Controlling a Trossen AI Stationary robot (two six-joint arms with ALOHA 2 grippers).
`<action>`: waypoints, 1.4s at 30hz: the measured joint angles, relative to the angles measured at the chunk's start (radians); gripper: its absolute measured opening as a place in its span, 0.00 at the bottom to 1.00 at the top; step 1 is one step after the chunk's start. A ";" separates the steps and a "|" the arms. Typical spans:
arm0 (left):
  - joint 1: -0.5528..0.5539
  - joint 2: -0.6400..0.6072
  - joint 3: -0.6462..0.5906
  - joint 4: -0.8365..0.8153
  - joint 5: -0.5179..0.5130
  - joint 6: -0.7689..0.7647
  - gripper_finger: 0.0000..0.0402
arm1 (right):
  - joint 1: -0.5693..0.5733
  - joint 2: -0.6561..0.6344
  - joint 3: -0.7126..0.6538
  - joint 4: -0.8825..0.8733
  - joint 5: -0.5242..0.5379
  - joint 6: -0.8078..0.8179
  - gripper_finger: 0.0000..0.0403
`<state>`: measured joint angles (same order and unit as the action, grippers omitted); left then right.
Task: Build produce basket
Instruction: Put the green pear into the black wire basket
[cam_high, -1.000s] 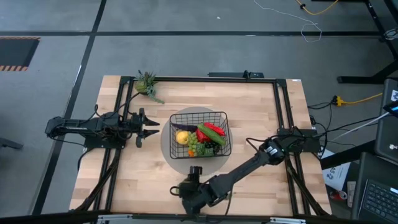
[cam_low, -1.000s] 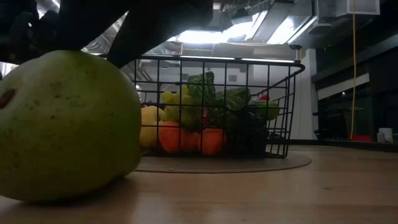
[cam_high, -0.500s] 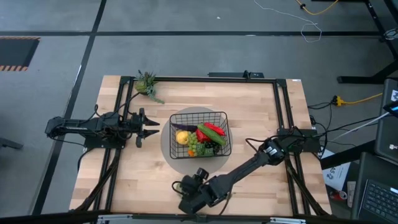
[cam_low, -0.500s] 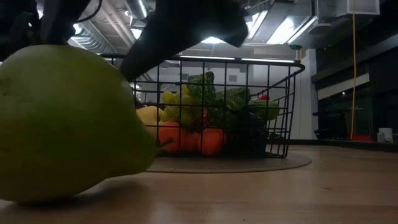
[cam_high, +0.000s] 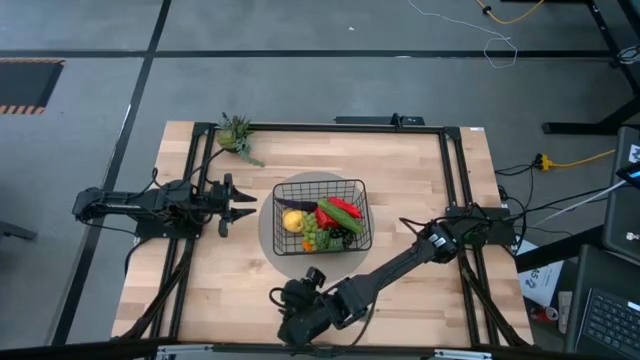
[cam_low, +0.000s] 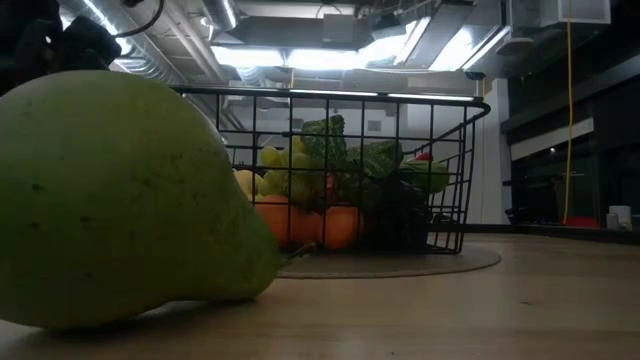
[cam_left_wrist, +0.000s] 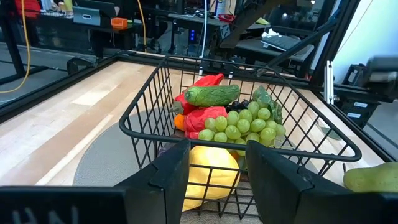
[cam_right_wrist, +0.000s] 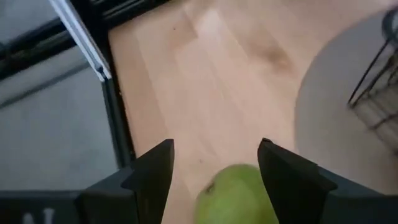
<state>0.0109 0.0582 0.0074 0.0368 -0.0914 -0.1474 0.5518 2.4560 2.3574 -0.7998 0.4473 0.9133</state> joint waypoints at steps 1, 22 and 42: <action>0.000 0.000 0.000 0.000 0.000 0.000 0.38 | 0.001 -0.006 -0.001 -0.002 0.003 -0.045 0.58; 0.000 0.000 0.000 0.000 0.000 0.000 0.38 | 0.068 -0.025 -0.245 -0.238 -0.014 -0.604 0.58; 0.000 0.000 0.000 0.000 0.000 0.000 0.38 | 0.060 -0.026 -0.386 -0.056 0.098 -0.635 0.58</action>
<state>0.0107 0.0586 0.0076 0.0372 -0.0917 -0.1473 0.6117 2.4298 1.9717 -0.8558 0.5454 0.2783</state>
